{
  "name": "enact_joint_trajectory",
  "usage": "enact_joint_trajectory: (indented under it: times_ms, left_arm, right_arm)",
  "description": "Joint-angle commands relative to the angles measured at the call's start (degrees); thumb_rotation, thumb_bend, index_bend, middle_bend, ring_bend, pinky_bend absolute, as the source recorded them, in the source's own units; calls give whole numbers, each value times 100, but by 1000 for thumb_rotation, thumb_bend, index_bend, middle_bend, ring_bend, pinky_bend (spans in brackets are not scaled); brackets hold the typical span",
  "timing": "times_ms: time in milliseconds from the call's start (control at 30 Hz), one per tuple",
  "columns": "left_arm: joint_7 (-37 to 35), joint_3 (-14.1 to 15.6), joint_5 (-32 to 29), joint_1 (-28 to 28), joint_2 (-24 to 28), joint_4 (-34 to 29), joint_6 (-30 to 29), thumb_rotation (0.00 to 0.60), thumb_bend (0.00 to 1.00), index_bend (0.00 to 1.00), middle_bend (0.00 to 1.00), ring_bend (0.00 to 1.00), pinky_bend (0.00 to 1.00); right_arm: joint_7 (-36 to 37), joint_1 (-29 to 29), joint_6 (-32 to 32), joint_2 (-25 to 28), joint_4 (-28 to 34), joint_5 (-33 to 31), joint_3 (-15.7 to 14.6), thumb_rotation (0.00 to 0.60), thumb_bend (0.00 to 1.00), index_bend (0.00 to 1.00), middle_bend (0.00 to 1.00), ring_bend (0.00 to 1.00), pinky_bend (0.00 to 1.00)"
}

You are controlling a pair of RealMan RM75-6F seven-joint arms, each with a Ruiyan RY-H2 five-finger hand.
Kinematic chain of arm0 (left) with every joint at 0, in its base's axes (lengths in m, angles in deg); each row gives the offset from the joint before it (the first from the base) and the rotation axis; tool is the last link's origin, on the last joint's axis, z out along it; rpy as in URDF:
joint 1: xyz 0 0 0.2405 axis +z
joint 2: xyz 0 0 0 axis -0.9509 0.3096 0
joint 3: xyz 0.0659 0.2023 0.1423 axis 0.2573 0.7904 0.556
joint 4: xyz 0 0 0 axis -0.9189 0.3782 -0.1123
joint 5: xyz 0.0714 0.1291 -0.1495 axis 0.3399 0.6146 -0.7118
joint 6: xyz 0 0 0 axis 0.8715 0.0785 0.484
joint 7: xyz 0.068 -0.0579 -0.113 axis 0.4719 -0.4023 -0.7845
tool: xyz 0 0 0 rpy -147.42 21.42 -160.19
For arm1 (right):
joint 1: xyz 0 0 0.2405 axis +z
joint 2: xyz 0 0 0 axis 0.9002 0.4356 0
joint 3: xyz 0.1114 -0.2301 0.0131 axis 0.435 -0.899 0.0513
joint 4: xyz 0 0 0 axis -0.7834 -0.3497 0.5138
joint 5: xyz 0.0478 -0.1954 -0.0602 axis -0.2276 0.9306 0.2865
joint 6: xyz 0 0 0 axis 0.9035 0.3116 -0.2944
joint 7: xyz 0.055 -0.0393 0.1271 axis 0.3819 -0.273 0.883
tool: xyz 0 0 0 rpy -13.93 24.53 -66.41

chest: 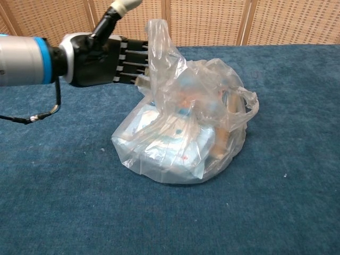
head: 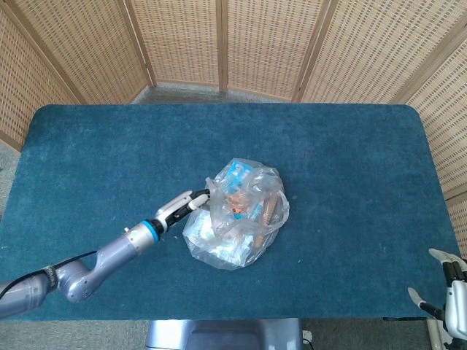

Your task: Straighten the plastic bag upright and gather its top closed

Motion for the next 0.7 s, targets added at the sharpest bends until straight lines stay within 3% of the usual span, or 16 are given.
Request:
enact_joint_trajectory:
  times_ms: [33, 200, 500, 700]
  left_arm:
    - [56, -170, -296, -217, -220, 156, 81, 0, 62, 213, 235, 193, 214]
    - [88, -452, -636, -430, -383, 277, 61, 0, 65, 212, 235, 193, 219]
    - [-482, -1203, -1893, -1149, -990, 1008, 823, 0, 85, 213, 234, 193, 221]
    - [-480, -1408, -2248, -1357, -1208, 1288, 1174, 0, 103, 213, 234, 193, 225]
  right_arm:
    - [9, -7, 2, 0, 0, 2, -3, 600, 164, 223, 245, 186, 122]
    - [37, -31, 27, 9, -1, -7, 5, 600, 164, 223, 245, 185, 124]
    - [101, 7, -35, -15, -20, 39, 3, 600, 164, 223, 245, 184, 124]
    - [148, -35, 27, -1, -21, 53, -3, 600, 164, 223, 245, 183, 125]
